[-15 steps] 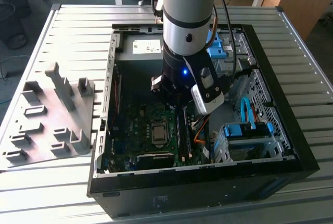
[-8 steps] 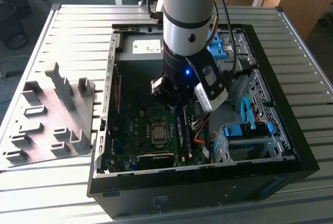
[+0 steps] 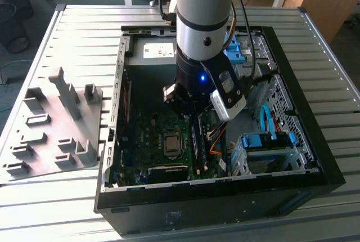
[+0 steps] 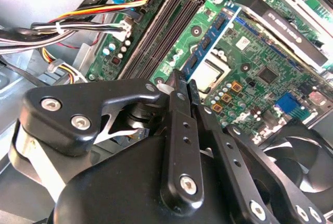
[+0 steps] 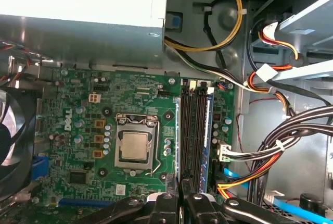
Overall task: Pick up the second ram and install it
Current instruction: 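Insert the second ram into the second slot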
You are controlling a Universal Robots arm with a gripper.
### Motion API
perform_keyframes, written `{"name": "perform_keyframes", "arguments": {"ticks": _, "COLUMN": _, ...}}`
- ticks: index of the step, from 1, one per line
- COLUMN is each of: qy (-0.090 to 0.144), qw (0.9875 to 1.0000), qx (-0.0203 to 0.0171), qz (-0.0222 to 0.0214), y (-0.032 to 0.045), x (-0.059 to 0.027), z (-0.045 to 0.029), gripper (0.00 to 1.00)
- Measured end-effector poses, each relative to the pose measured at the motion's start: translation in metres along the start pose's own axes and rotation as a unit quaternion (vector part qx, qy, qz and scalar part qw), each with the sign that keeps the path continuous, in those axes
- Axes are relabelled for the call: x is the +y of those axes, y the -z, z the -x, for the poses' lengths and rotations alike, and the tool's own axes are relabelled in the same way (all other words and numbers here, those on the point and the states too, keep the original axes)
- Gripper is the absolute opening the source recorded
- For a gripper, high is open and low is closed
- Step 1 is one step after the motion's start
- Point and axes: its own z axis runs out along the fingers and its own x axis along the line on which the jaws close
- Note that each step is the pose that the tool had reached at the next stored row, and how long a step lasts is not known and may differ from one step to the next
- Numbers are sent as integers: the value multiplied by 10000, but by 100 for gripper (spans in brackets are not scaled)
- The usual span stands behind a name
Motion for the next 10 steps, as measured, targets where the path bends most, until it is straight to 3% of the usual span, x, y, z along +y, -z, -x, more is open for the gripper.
{"name": "perform_keyframes", "arguments": {"ticks": 10, "qy": 0, "qw": 10000, "qx": 1, "qz": 0, "y": -69, "x": -1, "z": 45, "gripper": 14}}
